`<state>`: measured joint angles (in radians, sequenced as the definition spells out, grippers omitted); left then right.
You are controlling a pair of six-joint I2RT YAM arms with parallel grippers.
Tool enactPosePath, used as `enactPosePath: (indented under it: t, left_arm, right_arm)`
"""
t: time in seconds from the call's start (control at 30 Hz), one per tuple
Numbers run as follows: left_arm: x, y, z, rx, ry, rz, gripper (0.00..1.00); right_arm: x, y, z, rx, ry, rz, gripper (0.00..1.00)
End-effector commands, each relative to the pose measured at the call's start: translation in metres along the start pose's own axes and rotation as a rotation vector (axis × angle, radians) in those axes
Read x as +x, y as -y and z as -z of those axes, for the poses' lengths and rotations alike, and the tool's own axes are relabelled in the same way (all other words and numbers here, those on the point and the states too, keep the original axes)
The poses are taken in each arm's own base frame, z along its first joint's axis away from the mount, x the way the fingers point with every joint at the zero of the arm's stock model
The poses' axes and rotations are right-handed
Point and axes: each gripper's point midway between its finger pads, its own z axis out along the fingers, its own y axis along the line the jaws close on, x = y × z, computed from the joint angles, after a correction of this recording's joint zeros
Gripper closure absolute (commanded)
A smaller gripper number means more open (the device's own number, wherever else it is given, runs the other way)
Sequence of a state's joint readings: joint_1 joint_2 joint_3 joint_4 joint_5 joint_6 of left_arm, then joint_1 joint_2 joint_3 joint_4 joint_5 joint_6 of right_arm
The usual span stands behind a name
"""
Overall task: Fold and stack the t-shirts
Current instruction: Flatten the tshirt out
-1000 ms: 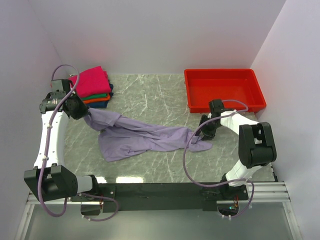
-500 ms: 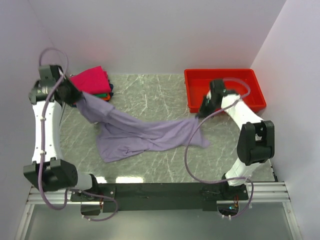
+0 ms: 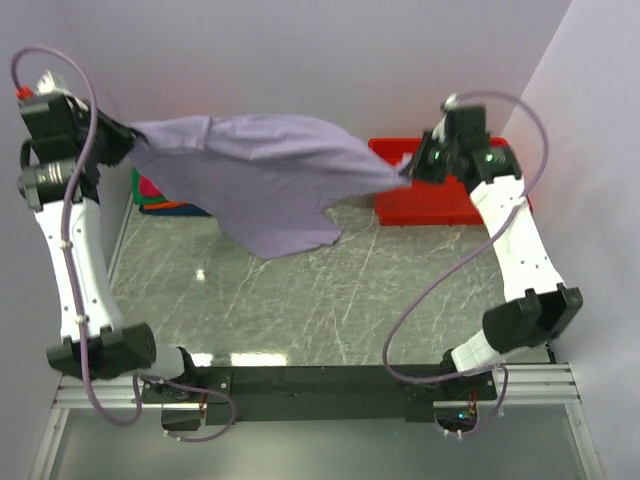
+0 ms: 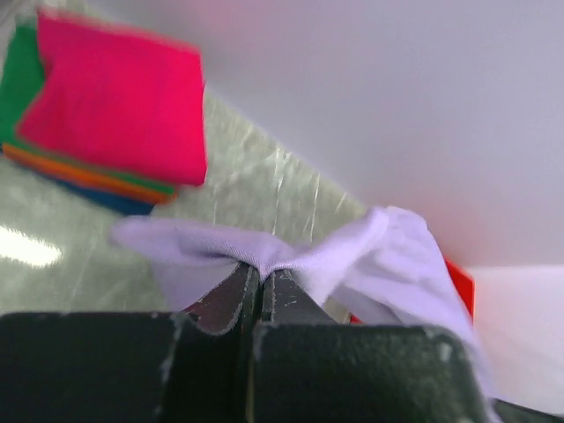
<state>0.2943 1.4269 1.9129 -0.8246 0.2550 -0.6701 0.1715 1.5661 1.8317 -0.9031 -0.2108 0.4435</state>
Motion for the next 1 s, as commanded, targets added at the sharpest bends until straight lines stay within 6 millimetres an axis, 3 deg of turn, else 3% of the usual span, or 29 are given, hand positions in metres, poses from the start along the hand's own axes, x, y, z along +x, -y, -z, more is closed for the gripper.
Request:
enactPosePath:
  t: [0.0, 0.07, 0.1, 0.13, 0.17, 0.2, 0.27, 0.3, 0.4, 0.5, 0.6, 0.73, 0.97]
  left_arm:
    - [0.053, -0.025, 0.015, -0.044, -0.083, 0.003, 1.00]
    - [0.079, -0.041, 0.034, -0.088, -0.102, -0.001, 1.00]
    - [0.097, -0.054, 0.040, -0.129, -0.137, 0.004, 1.00]
    - [0.124, -0.077, 0.040, -0.185, -0.196, 0.016, 0.99]
    - [0.134, -0.081, 0.052, -0.190, -0.192, 0.014, 1.00]
    - [0.155, -0.101, 0.054, -0.244, -0.235, 0.023, 1.00]
    - [0.167, -0.111, 0.062, -0.266, -0.242, 0.017, 1.00]
    - [0.174, -0.123, 0.063, -0.306, -0.251, 0.013, 1.00]
    - [0.176, -0.131, 0.062, -0.343, -0.255, -0.004, 1.00]
    - [0.177, -0.137, 0.058, -0.365, -0.260, -0.012, 1.00]
    - [0.176, -0.138, 0.057, -0.370, -0.259, -0.019, 1.00]
    - [0.175, -0.140, 0.058, -0.386, -0.261, -0.036, 1.00]
    - [0.177, -0.141, 0.057, -0.395, -0.281, -0.041, 1.00]
  right_arm:
    - [0.107, 0.049, -0.008, 0.132, -0.251, 0.007, 1.00]
    - [0.145, 0.061, -0.003, 0.171, -0.311, 0.016, 1.00]
    - [0.170, 0.061, -0.003, 0.181, -0.359, 0.038, 1.00]
    - [0.204, 0.076, -0.004, 0.220, -0.438, 0.042, 0.97]
    - [0.218, 0.077, -0.001, 0.230, -0.461, 0.034, 0.89]
    - [0.244, 0.079, 0.000, 0.238, -0.522, 0.055, 0.73]
    - [0.257, 0.075, 0.002, 0.228, -0.548, 0.057, 0.62]
    - [0.255, 0.072, 0.001, 0.221, -0.542, 0.058, 0.54]
    - [0.235, 0.069, -0.008, 0.236, -0.503, 0.088, 0.44]
    - [0.192, 0.048, -0.028, 0.216, -0.437, 0.127, 0.44]
    - [0.175, 0.042, -0.059, 0.201, -0.417, 0.126, 0.44]
    - [0.168, 0.037, -0.094, 0.185, -0.413, 0.118, 0.44]
    - [0.186, 0.052, -0.145, 0.218, -0.443, 0.108, 0.45]
